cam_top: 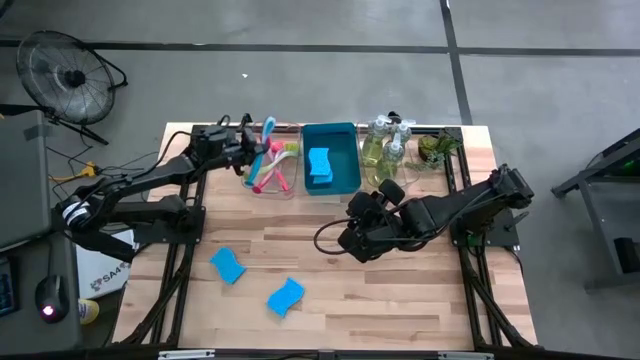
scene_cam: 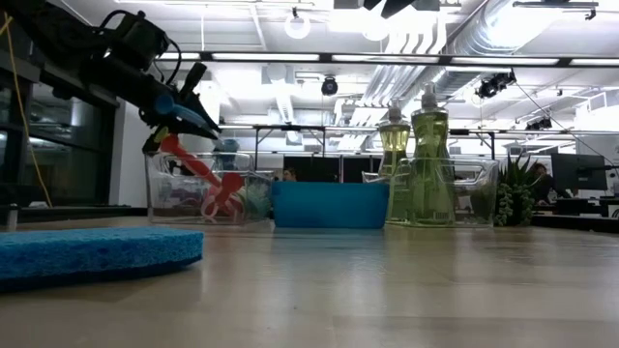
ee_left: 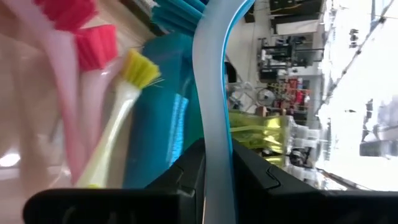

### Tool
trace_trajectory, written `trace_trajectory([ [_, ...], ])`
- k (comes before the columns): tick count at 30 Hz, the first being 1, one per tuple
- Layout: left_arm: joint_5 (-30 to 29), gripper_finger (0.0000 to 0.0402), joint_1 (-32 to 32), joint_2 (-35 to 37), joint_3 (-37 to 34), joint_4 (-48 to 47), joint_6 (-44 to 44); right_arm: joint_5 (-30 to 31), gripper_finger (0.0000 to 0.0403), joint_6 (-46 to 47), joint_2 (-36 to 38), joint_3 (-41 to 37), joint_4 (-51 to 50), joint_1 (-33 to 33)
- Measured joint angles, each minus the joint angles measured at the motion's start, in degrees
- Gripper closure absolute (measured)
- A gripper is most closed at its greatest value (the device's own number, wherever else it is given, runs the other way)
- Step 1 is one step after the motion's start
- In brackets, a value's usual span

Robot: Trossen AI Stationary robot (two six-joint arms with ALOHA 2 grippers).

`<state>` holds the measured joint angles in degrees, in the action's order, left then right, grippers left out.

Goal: Pick & Place Kitchen Sink Supplies
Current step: Put the blue dish brush into the left transparent bin

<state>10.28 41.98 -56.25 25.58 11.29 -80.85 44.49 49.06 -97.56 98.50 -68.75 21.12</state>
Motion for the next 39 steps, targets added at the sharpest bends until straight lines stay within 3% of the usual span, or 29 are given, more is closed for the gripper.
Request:
trace_trajectory([
  [13, 2.5, 0.0337, 0.0, 0.3, 0.0, 1.8, 2.8, 0.0, 0.0222, -0.2, 0.0, 0.0, 0.0, 0.0],
  [25, 2.1, 0.0245, 0.0, 4.1, 0.0, -3.9, 4.3, 0.0, 0.0222, 1.0, 0.0, 0.0, 0.0, 0.0],
  [39, 2.3, 0.0146, 0.0, 4.3, 0.0, -2.7, 10.6, 0.0, 0.0222, 2.1, 0.0, 0.0, 0.1, 0.0],
])
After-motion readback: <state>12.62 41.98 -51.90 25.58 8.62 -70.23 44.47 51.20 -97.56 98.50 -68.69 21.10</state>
